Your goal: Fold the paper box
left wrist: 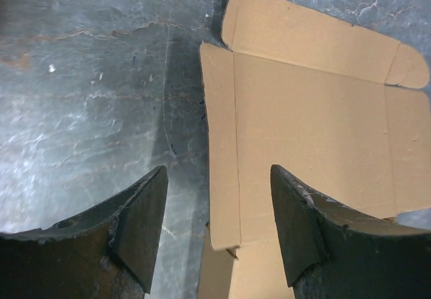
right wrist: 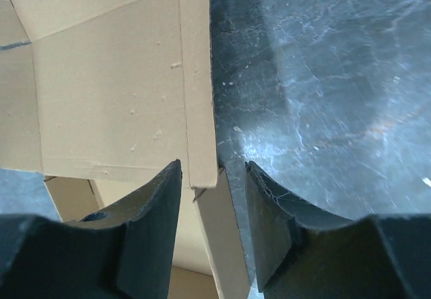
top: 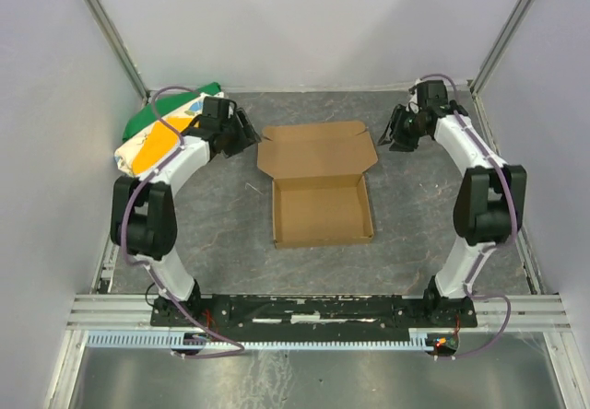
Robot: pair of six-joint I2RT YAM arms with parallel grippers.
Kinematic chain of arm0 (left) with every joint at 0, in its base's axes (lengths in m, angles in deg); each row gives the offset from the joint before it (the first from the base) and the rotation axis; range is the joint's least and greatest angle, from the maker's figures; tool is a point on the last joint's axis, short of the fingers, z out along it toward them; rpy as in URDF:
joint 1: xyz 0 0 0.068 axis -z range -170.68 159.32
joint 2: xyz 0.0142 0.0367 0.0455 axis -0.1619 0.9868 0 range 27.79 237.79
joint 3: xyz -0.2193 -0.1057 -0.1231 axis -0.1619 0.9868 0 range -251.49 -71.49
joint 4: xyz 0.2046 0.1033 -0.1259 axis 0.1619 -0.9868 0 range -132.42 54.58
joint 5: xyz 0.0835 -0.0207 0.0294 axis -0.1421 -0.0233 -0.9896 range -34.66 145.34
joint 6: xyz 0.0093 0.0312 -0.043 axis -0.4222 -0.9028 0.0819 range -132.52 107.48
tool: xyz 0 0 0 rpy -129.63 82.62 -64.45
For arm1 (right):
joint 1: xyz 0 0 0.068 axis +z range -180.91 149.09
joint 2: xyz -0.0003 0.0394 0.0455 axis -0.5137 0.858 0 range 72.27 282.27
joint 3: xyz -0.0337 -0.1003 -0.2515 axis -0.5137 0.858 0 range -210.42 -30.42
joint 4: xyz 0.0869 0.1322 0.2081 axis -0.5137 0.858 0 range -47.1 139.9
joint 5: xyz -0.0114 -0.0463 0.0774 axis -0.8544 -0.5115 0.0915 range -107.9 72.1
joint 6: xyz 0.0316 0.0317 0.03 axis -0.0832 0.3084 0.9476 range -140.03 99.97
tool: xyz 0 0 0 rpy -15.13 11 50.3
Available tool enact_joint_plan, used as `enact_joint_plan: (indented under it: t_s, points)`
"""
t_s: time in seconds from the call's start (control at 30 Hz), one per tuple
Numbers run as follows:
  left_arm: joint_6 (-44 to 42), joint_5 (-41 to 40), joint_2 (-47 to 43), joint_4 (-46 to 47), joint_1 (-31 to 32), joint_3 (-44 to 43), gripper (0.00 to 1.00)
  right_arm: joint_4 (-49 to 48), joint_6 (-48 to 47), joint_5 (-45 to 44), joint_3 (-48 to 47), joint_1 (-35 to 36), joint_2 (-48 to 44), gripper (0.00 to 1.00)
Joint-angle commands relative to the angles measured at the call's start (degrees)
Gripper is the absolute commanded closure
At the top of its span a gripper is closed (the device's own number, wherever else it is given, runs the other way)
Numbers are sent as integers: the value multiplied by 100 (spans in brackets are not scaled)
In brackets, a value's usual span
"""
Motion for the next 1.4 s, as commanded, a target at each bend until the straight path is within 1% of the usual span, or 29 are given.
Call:
enact_joint_plan:
  t_s: [0.0,0.07,0.3,0.43,0.53,0.63,0.67,0.7,0.73,0.87,1.03,1.13,1.3,1.37]
  points:
    - [650,1947,483,1322,-388,12,32,-149,12,1250,-624,-87,631,50]
    - [610,2066,704,1248,-399,-172,33,58,-10,1085,-934,-83,849,50]
    - [273,1798,1293,409,-391,-916,35,648,-127,896,-1870,-65,1535,52]
    - [173,1685,1466,221,-388,-1000,35,872,-195,601,-2048,-34,1737,54]
    - [106,1651,1564,171,-387,-1003,36,931,-248,358,-1984,-30,1769,55]
    - [36,1605,1669,18,-390,-1116,37,904,-262,144,-1911,-30,1751,53]
    - [-15,1576,1710,-72,-386,-1181,37,895,-263,92,-1908,-37,1748,50]
    - [-62,1526,1743,-142,-384,-1240,37,899,-279,40,-1903,-36,1742,45]
    - [-100,1441,1790,-230,-388,-1303,37,890,-295,20,-1914,-33,1756,44]
    - [-202,1335,1966,-467,-384,-1522,37,1074,-372,59,-2254,-23,1995,43]
    - [-78,1602,2078,-147,-354,-1474,38,1168,-488,300,-2644,81,2364,48]
    - [55,1862,2153,164,-293,-1431,39,1136,-524,433,-2796,176,2514,51]
    - [28,2013,2477,80,-156,-1769,43,1227,-511,625,-3074,282,2809,57]
    - [44,2043,2544,93,-132,-1825,45,1242,-504,648,-3112,323,2849,63]
